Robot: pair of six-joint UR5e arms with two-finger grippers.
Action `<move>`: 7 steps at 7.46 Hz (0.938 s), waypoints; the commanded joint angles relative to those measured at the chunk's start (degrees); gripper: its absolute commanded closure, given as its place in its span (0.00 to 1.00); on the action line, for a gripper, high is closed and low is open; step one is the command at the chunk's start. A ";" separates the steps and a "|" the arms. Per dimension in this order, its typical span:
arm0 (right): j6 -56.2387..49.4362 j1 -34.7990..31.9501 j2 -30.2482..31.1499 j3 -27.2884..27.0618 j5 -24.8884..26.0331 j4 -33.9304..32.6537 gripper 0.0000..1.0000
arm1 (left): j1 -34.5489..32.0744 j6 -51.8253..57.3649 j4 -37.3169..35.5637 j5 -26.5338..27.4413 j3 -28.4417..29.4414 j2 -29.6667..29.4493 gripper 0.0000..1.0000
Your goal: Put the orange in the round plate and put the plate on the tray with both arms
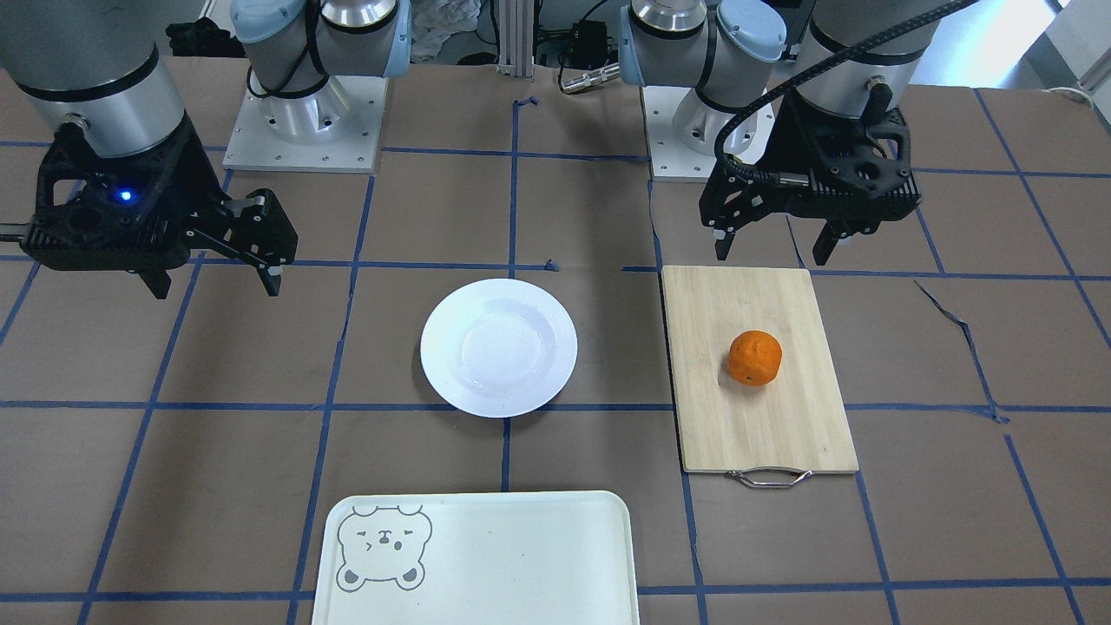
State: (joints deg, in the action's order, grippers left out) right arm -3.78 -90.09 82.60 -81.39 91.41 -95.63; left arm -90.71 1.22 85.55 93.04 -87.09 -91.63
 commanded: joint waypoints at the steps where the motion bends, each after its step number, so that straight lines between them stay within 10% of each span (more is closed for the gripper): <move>1: 0.00 0.00 -0.07 0.00 0.00 0.00 0.00 | 0.09 -2.19 0.76 -0.14 -0.10 0.31 0.00; 5: 0.00 0.00 0.02 0.00 0.00 0.09 0.00 | 7.37 0.78 4.10 0.39 -8.23 -1.71 0.00; 7: 0.52 -0.09 0.02 0.00 -0.09 0.35 0.00 | 8.44 6.23 -6.56 0.48 -17.10 -6.25 0.00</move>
State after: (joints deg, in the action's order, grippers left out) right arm -3.67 -90.13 82.60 -81.39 91.39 -95.49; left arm -83.13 4.38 85.55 93.45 -98.41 -95.08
